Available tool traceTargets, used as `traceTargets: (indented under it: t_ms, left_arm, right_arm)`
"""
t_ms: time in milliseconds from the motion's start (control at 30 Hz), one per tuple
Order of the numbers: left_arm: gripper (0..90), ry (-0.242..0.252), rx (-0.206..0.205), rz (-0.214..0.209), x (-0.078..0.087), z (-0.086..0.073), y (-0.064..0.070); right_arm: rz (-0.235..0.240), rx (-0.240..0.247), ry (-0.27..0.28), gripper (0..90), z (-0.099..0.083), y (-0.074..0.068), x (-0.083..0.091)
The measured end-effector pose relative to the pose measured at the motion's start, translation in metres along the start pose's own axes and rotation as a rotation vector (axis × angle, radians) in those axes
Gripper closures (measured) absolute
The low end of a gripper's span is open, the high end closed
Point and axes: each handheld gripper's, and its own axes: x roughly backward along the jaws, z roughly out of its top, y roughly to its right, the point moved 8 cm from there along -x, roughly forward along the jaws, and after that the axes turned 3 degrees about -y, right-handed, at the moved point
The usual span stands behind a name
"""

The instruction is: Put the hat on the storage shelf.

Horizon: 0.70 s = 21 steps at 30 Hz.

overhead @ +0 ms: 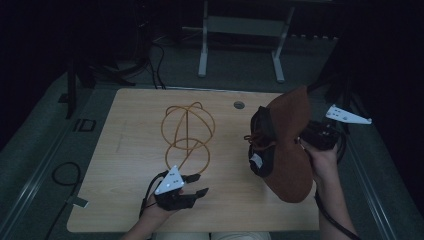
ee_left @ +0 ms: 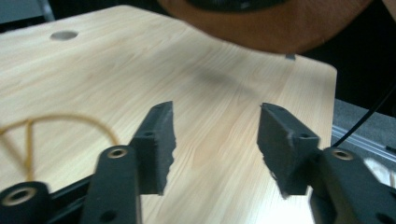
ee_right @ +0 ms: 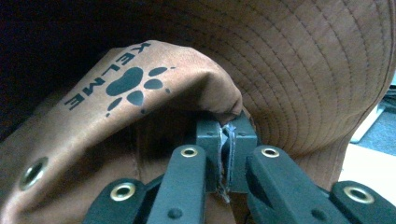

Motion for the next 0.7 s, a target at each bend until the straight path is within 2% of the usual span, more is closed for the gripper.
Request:
traceTargets:
  t_ms: [100, 167, 233, 300, 400, 433, 500, 533, 567, 667, 700]
  left_arm:
    - [40.8, -0.044, -0.002, 0.025, 0.011, -0.021, -0.01]
    - [40.2, -0.057, 0.004, 0.045, 0.019, -0.035, -0.017]
    - [37.8, -0.067, 0.028, 0.067, 0.028, -0.047, -0.025]
    - [35.9, -0.056, 0.058, 0.082, 0.039, -0.057, -0.034]
    - [32.7, -0.09, 0.106, 0.13, 0.05, -0.073, -0.048]
    - [32.6, -0.112, 0.122, 0.163, 0.053, -0.079, -0.053]
    - [31.8, -0.111, 0.148, 0.198, 0.061, -0.087, -0.061]
    - [30.0, -0.111, 0.148, 0.198, 0.061, -0.087, -0.061]
    - [30.0, -0.11, 0.17, 0.246, 0.069, -0.093, -0.069]
    - [21.2, -0.086, 0.198, 0.3, 0.082, -0.097, -0.08]
    - [17.2, -0.094, 0.208, 0.322, 0.085, -0.098, -0.083]
  right_arm:
    - [-0.013, 0.005, -0.008, 86.5, 0.003, 0.003, -0.008]
    - [-0.016, 0.018, -0.012, 86.5, 0.005, 0.003, -0.013]
    - [-0.021, 0.019, -0.016, 86.5, 0.007, 0.004, -0.017]
    - [-0.02, 0.02, -0.022, 86.5, 0.009, 0.004, -0.022]
    - [-0.021, 0.016, -0.024, 86.5, 0.009, 0.004, -0.029]
    - [-0.018, 0.013, -0.026, 86.5, 0.009, 0.004, -0.032]
    - [-0.013, 0.009, -0.027, 86.5, 0.009, 0.004, -0.037]
    - [-0.013, 0.009, -0.027, 86.5, 0.009, 0.004, -0.037]
    - [-0.012, 0.007, -0.031, 86.5, 0.009, 0.004, -0.039]
    - [-0.008, 0.004, -0.041, 86.5, 0.009, 0.004, -0.049]
    - [-0.006, 0.002, -0.043, 86.5, 0.01, 0.004, -0.052]
